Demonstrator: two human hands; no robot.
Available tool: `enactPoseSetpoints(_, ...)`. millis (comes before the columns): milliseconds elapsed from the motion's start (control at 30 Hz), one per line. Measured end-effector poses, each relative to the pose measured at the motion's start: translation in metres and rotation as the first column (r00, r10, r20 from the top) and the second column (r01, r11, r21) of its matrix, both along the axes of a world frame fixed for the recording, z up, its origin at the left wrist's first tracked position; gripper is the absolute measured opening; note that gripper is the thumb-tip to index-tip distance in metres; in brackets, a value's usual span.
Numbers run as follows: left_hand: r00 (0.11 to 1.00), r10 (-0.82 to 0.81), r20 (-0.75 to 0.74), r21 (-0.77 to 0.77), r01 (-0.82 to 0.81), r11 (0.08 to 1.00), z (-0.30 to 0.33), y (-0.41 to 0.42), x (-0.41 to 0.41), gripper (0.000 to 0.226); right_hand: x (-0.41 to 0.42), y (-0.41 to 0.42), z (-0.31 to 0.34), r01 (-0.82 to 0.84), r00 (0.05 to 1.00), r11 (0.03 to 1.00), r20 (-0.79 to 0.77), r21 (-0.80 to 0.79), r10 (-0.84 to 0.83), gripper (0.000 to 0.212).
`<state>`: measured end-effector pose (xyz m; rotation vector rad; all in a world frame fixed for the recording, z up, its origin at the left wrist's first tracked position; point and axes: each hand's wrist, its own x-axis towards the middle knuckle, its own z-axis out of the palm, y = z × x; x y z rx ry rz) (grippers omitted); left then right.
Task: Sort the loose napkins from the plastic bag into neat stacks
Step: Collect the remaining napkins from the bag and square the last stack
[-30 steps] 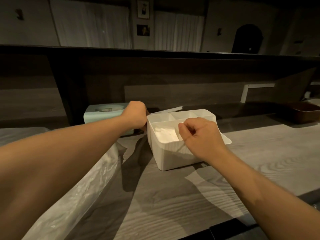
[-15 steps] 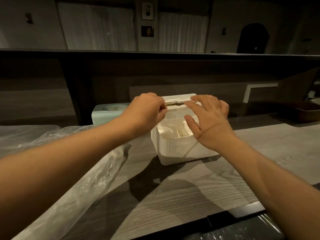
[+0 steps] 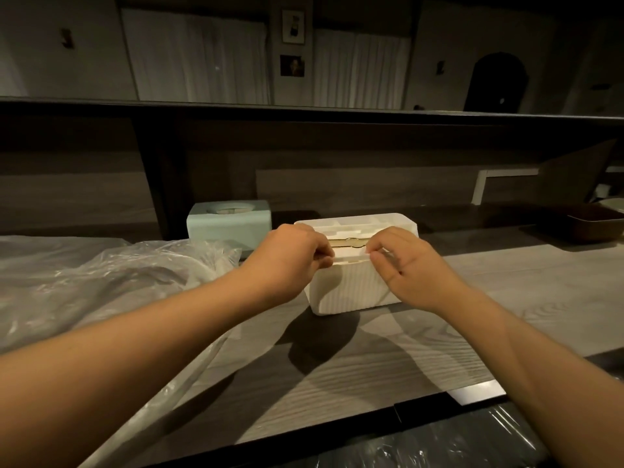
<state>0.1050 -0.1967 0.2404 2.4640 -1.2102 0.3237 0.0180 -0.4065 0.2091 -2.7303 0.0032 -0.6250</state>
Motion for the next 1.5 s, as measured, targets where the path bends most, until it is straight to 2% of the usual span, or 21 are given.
enactPoseSetpoints(267, 0.998, -0.021, -0.067, -0.036, 0.019, 0.999, -0.003, -0.003, -0.001, 0.021, 0.0, -0.001, -0.003, 0.012, 1.0, 0.992, -0.012, 0.124, -0.011, 0.012)
enactPoseSetpoints(333, 0.999, -0.01, -0.043, -0.046, 0.008, 0.999, -0.005, -0.004, 0.002, 0.022, 0.004, -0.001, 0.0, 0.025, 1.0, 0.995, -0.015, 0.097, -0.023, 0.01)
enactPoseSetpoints(433, 0.999, 0.03, 0.029, -0.079, -0.028, 0.996, -0.005, -0.014, 0.011, 0.036, 0.016, 0.0, 0.003, 0.073, 0.994, 0.997, 0.081, -0.036, -0.07, 0.017)
enactPoseSetpoints(500, 0.998, 0.04, -0.041, -0.016, -0.041, 0.999, -0.003, -0.025, 0.016, 0.055, 0.024, 0.004, 0.005, 0.11, 0.986, 0.993, 0.127, -0.03, -0.105, 0.027)
enactPoseSetpoints(567, 0.995, 0.052, -0.086, 0.124, -0.041, 0.992, -0.003, -0.036, 0.02, 0.067, 0.029, 0.007, 0.007, 0.149, 0.988, 0.988, 0.049, -0.033, -0.147, 0.041)
enactPoseSetpoints(633, 0.993, 0.053, -0.104, 0.226, -0.028, 0.974, -0.007, -0.043, 0.024, 0.071, 0.032, 0.006, 0.009, 0.165, 0.977, 0.975, -0.113, -0.151, -0.182, 0.05)
enactPoseSetpoints(700, 0.995, 0.053, -0.084, 0.255, -0.03, 0.967, -0.016, -0.047, 0.028, 0.073, 0.033, 0.006, 0.012, 0.154, 0.949, 0.96, -0.235, -0.234, -0.21, 0.053)
enactPoseSetpoints(733, 0.997, 0.054, -0.048, 0.239, -0.041, 0.97, -0.019, -0.049, 0.029, 0.072, 0.034, 0.007, 0.012, 0.166, 0.945, 0.962, -0.245, -0.216, -0.218, 0.055)
enactPoseSetpoints(800, 0.999, 0.045, -0.013, 0.182, -0.042, 0.982, -0.022, -0.052, 0.035, 0.067, 0.034, 0.009, 0.012, 0.213, 0.946, 0.963, -0.213, -0.166, -0.246, 0.057)
enactPoseSetpoints(867, 0.998, 0.037, -0.047, 0.159, -0.029, 0.987, -0.024, -0.053, 0.037, 0.06, 0.034, 0.01, 0.008, 0.243, 0.944, 0.951, -0.18, -0.192, -0.278, 0.057)
enactPoseSetpoints(1000, 0.999, 0.031, -0.017, 0.22, -0.027, 0.975, -0.029, -0.053, 0.041, 0.078, 0.038, 0.004, 0.007, 0.211, 0.942, 0.941, -0.202, -0.263, -0.268, 0.053)
enactPoseSetpoints(1100, 0.996, 0.0, -0.088, 0.15, 0.014, 0.989, -0.03, -0.05, 0.043, 0.074, 0.039, 0.003, 0.003, 0.216, 0.94, 0.939, -0.202, -0.268, -0.274, 0.052)
enactPoseSetpoints(1200, 0.993, -0.012, -0.117, 0.189, 0.034, 0.981, -0.025, -0.048, 0.044, 0.067, 0.04, 0.007, -0.004, 0.262, 0.949, 0.921, -0.096, -0.29, -0.3, 0.05)
enactPoseSetpoints(1333, 0.984, -0.05, -0.174, 0.259, 0.094, 0.961, -0.018, -0.042, 0.056, 0.086, 0.05, 0.011, -0.008, 0.347, 0.929, 0.865, 0.005, -0.363, -0.37, 0.055)
enactPoseSetpoints(1400, 0.991, -0.037, -0.128, 0.263, 0.07, 0.962, -0.019, -0.042, 0.063, 0.087, 0.06, 0.01, -0.007, 0.336, 0.929, 0.848, -0.005, -0.411, -0.37, 0.055)
enactPoseSetpoints(1500, 0.995, -0.005, -0.096, 0.194, 0.024, 0.981, -0.019, -0.037, 0.063, 0.074, 0.078, 0.008, -0.003, 0.338, 0.915, 0.843, -0.064, -0.418, -0.398, 0.051)
